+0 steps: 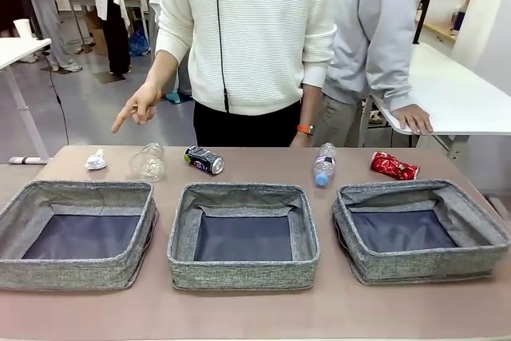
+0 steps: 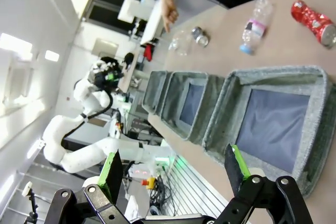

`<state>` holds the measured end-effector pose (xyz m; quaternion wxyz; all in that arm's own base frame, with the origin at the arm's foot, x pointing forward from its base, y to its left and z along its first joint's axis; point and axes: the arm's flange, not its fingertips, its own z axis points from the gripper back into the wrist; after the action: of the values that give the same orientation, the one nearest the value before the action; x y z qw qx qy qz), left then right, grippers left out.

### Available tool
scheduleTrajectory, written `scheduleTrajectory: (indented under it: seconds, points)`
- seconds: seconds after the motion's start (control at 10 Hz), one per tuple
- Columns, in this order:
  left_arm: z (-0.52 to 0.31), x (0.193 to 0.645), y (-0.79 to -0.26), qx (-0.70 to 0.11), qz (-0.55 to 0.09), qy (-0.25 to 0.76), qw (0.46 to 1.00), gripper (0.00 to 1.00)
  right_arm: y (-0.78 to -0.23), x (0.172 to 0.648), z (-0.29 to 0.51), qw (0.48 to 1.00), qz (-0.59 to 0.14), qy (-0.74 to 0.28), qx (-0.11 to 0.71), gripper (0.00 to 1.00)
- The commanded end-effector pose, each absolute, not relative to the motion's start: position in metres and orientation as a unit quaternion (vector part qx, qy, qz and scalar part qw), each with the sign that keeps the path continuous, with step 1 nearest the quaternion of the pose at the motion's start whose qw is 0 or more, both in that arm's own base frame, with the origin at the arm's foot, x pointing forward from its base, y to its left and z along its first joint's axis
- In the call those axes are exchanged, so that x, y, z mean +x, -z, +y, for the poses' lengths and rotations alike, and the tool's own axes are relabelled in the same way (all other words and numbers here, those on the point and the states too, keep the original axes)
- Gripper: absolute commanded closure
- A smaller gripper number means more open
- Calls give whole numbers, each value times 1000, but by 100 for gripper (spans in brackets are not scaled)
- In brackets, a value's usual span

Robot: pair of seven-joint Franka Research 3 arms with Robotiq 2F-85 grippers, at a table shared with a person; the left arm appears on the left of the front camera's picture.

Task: Sort the waste into the appropriate baskets.
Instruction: Pick up the waste item pointed out by the person.

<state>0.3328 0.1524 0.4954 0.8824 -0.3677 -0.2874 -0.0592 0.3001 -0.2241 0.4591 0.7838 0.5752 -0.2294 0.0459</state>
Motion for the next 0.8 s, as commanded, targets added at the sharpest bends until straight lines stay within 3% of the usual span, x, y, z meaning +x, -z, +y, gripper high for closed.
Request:
scheduleTrajectory:
  seconds: [0.0,0.1,0.3,0.4,0.6,0.7]
  points:
    - [113,413,-487,41,-265,-14,963,0,-460,302,-224,776,-243,-56,580,0]
    - [90,446,-470,101,-224,58,968,0,-460,302,-224,776,-243,-56,580,0]
    - [70,484,-452,54,-197,59,977,0,-460,302,-224,776,-243,-56,580,0]
    - [73,438,-477,-140,-310,100,935,0,-460,302,-224,776,-243,-56,580,0]
    - [73,438,-477,-140,-310,100,935,0,-460,302,-224,776,-243,-56,580,0]
    - [55,468,-457,-86,-299,97,945,0,-460,302,-224,776,-243,-56,580,0]
